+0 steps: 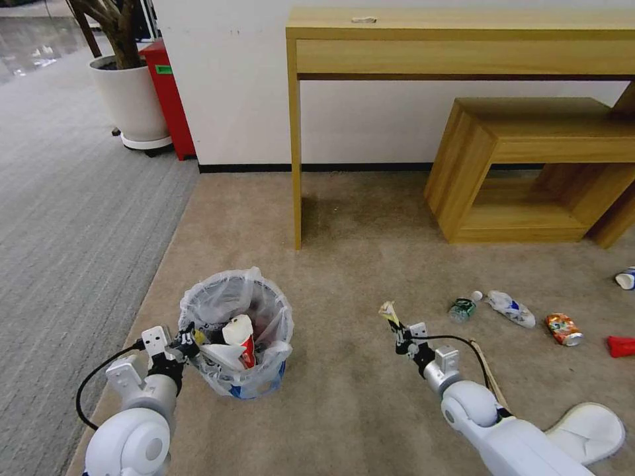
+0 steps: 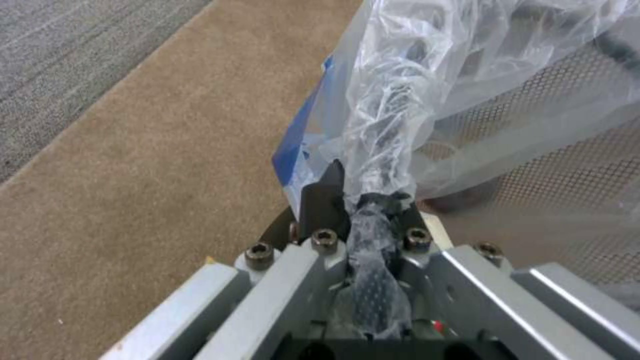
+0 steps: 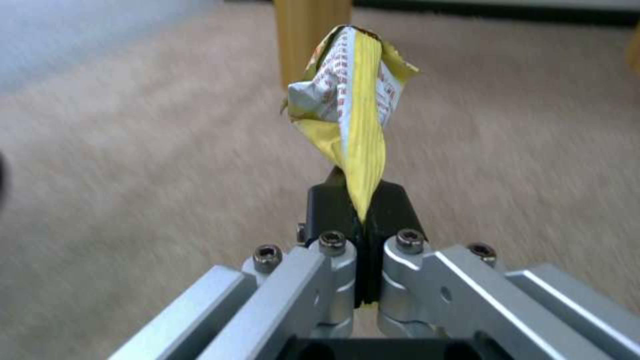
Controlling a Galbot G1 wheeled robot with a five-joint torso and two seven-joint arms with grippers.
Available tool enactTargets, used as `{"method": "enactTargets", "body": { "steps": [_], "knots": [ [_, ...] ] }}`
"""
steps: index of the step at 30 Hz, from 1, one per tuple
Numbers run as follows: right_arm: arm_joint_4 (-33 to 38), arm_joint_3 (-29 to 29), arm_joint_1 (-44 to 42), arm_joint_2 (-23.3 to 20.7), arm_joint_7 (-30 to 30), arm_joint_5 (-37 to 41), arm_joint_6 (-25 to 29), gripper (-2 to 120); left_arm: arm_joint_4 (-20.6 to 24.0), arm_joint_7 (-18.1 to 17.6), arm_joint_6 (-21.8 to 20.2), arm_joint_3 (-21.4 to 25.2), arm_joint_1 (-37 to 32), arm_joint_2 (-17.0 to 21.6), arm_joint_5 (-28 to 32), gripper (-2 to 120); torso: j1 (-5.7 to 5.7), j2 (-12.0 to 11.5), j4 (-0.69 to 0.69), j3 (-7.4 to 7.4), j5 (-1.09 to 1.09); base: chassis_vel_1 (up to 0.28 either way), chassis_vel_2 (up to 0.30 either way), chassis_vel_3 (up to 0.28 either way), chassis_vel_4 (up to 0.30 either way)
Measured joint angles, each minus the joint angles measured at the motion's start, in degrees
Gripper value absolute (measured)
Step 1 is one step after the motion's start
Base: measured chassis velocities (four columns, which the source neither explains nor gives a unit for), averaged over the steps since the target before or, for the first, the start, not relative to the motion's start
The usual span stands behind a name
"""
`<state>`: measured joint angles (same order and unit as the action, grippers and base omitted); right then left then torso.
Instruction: Pick up the trash bin and place the garbage on the floor into it.
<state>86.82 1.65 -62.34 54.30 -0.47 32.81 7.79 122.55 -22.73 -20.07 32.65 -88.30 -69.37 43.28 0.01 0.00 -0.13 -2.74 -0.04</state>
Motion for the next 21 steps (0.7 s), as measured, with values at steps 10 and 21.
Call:
{"method": "enactTargets", "body": {
  "steps": [10,21],
  "knots": [
    [4.0,1.4,0.0,0.1,-15.1,2.8,8.1,0,0.2,0.1,-0.1,-0.6,-0.4,0.0,-0.7,2,0.0,0.0,0.0,0.0,-0.01,0.0,0.0,0.0,0.0],
    [5.9,1.7,1.1,-0.4,-31.1,6.0,13.8,0,0.2,0.3,-0.1,-1.3,-0.6,0.1,-1.6,2,0.0,0.0,0.0,0.0,0.0,0.0,0.0,0.0,0.0]
  ]
}}
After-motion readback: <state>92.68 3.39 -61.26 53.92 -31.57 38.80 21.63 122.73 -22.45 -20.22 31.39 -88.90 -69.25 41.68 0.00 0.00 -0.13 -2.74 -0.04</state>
